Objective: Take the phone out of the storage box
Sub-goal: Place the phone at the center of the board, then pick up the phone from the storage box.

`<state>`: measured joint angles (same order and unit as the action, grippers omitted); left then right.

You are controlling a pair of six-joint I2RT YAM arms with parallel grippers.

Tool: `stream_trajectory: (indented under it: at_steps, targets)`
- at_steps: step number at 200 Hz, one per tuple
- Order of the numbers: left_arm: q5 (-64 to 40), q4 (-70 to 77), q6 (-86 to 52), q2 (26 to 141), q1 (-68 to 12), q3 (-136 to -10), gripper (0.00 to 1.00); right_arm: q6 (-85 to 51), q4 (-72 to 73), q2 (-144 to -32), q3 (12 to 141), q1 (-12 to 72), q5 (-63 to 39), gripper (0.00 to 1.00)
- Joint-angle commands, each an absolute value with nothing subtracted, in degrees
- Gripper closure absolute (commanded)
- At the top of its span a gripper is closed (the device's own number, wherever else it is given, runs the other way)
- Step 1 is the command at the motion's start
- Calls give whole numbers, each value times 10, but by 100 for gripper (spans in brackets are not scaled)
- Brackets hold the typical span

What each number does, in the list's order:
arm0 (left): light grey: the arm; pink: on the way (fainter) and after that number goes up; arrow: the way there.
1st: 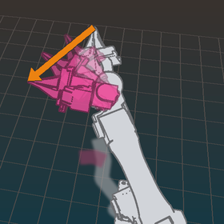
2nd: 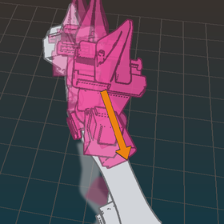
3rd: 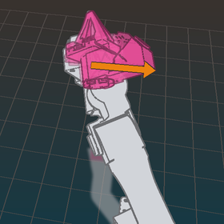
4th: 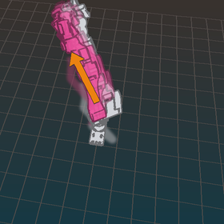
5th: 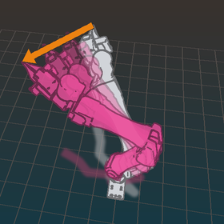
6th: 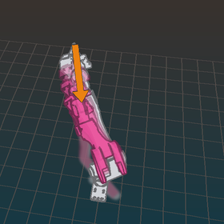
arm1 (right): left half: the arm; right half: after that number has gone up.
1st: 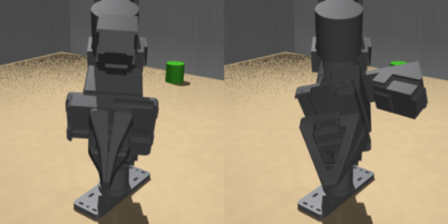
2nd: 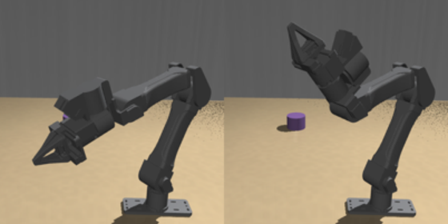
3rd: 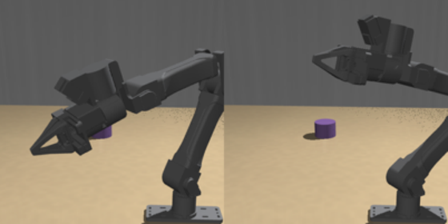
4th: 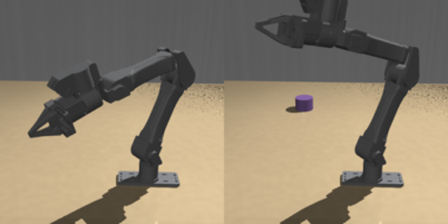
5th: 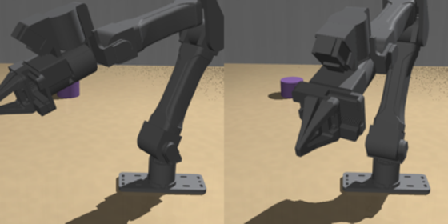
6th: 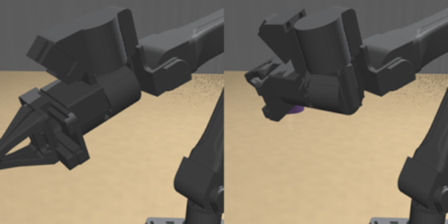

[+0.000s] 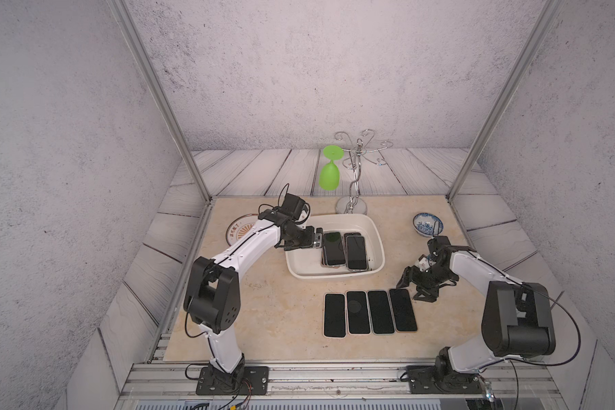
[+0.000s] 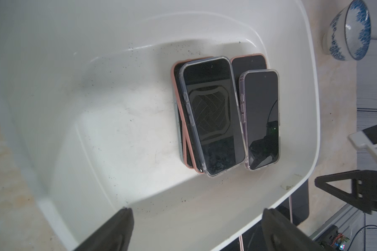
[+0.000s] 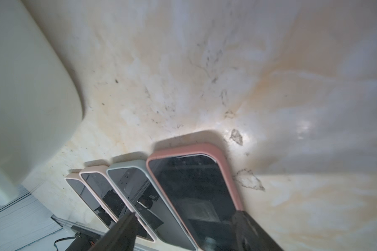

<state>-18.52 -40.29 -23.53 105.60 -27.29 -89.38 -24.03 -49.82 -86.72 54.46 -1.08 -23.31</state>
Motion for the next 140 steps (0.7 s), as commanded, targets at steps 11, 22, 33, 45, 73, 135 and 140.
stream_trajectory:
  at_steps: [11, 22, 33, 45, 73, 135, 140]
  targets:
    - [-125, -461, -230, 1134, -290, -1005, 2, -234, -565, -828, 649, 3, -147, 24]
    - [-104, -505, -228, 1166, -292, -1055, 2, -231, -577, -824, 691, 26, -118, 24]
    - [-73, -531, -237, 1176, -289, -1069, 2, -228, -564, -821, 728, 73, -88, 24]
    - [-71, -506, -267, 1148, -275, -1028, 2, -222, -555, -841, 784, 132, -50, 23]
    - [-68, -448, -300, 1025, -228, -918, 2, -211, -545, -945, 920, 226, -11, 22]
    - [-79, -437, -266, 861, -181, -803, 2, -182, -574, -1242, 1213, 316, 32, 19]
    - [-83, -436, -263, 858, -181, -797, 2, -180, -580, -1262, 1238, 323, 40, 19]
